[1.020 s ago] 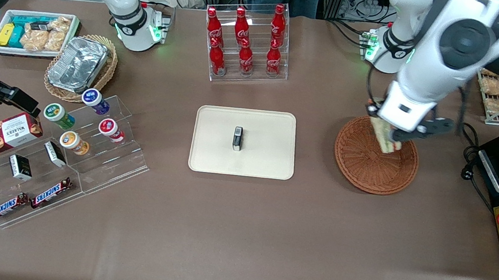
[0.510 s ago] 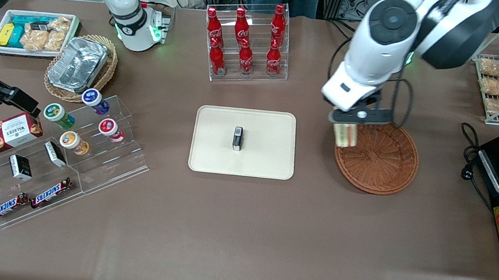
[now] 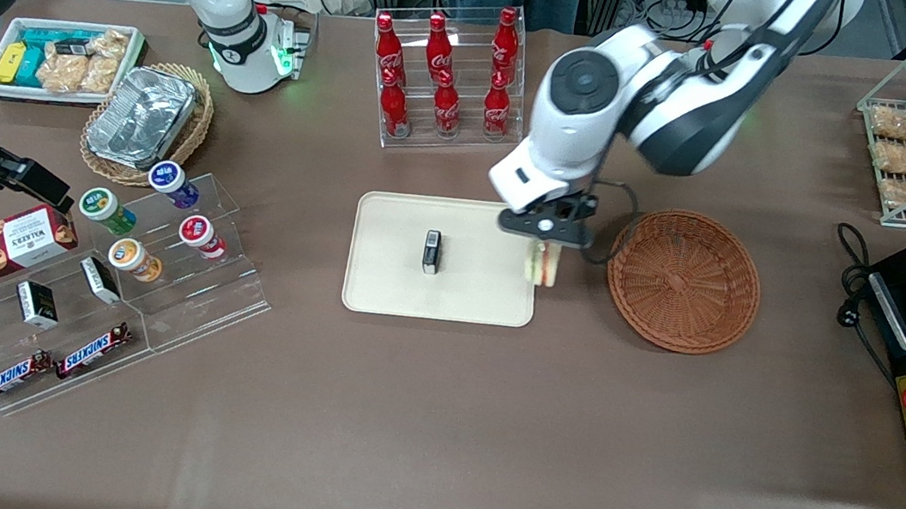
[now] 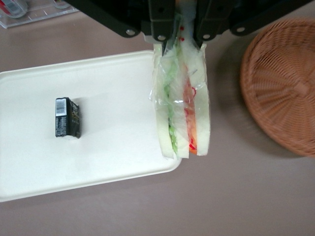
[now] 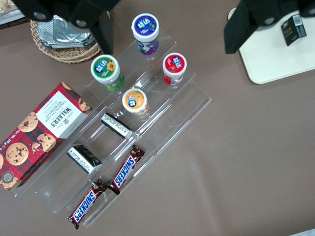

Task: Place sandwich from basket to tray
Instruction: 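Carry the held sandwich over the cream tray beside the black box, then lower the sandwich onto the tray and open the left gripper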

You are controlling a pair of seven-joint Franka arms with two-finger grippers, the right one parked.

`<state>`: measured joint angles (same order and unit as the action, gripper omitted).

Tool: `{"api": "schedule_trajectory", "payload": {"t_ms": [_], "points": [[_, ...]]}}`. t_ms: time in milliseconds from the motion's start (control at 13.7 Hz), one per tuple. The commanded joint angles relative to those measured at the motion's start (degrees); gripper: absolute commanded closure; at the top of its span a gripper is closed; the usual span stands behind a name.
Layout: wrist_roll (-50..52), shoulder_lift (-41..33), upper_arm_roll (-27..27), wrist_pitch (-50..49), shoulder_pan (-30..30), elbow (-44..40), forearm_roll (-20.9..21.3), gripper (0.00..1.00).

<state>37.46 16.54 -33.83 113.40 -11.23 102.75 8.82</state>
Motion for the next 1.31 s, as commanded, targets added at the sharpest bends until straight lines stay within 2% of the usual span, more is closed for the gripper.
{"api": "schedule_trajectory", "payload": {"t_ms": [0, 437, 874, 1238], "points": [[0.2, 2.2, 0.0, 7.2, -0.4, 4.6, 1.5, 1.0], [3.2, 8.9, 0.0, 16.3, -0.8, 5.9, 1.8, 1.0], [5.9, 9.7, 4.5, 19.4, -5.4, 6.0, 1.7, 1.0], [6.7, 11.3, 4.8, 21.0, -6.0, 6.0, 1.8, 1.0]]}}
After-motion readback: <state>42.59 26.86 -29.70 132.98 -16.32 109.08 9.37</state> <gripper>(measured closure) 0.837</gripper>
